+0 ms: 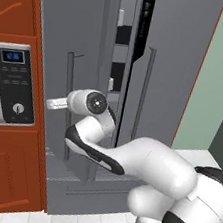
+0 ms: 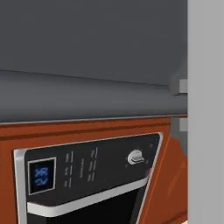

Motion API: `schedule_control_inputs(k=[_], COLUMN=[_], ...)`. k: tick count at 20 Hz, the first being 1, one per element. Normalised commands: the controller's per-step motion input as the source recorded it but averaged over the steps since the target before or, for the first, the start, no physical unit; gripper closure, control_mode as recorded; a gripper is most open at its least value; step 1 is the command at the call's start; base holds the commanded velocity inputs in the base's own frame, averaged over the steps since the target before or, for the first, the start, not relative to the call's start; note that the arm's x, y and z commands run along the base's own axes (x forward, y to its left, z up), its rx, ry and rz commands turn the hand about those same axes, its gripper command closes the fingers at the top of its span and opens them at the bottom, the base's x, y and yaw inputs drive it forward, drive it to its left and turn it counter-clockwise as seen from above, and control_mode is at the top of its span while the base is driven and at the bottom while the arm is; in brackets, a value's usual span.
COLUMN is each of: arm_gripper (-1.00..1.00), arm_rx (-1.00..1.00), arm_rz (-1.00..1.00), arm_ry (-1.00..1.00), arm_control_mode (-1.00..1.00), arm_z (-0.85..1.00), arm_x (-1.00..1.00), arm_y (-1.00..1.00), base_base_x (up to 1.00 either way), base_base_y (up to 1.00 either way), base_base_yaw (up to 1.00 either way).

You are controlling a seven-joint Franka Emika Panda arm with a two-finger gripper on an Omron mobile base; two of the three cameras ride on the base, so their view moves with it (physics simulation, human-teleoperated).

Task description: Open the fridge, remove the tangerine, potato, and fish, and place them on any counter.

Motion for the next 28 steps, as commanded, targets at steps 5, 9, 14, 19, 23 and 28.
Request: schedule_control_inputs(k=[5,9,14,19,23,28], arm_gripper=[1.0,-1.0,-1.0,-1.0,-1.0,-1.0], arm_rx=[0.0,0.0,0.13,0.27,0.24,0.22], arm_rz=[0.14,0.1,0.01,-0.01,-0.02,0.0], arm_ry=[0.09,0.0,-0.18,-0.07,0.0,0.05], arm_control_mode=[-1.0,-1.0,-1.0,-1.0,-1.0,-1.0], arm_z=[0.22,0.22,0.57,0.53,0.22,0.05], arm_x=[-0.93,-0.9,-1.0,-0.85,-0.27,0.0], arm_y=[1.0,0.56,-0.71,-1.0,-1.0,-1.0], base_base_x=[0.0,0.0,0.0,0.0,0.0,0.0], base_base_y=[0.0,0.0,0.0,0.0,0.0,0.0], base_base_yaw=[0.0,0.0,0.0,0.0,0.0,0.0])
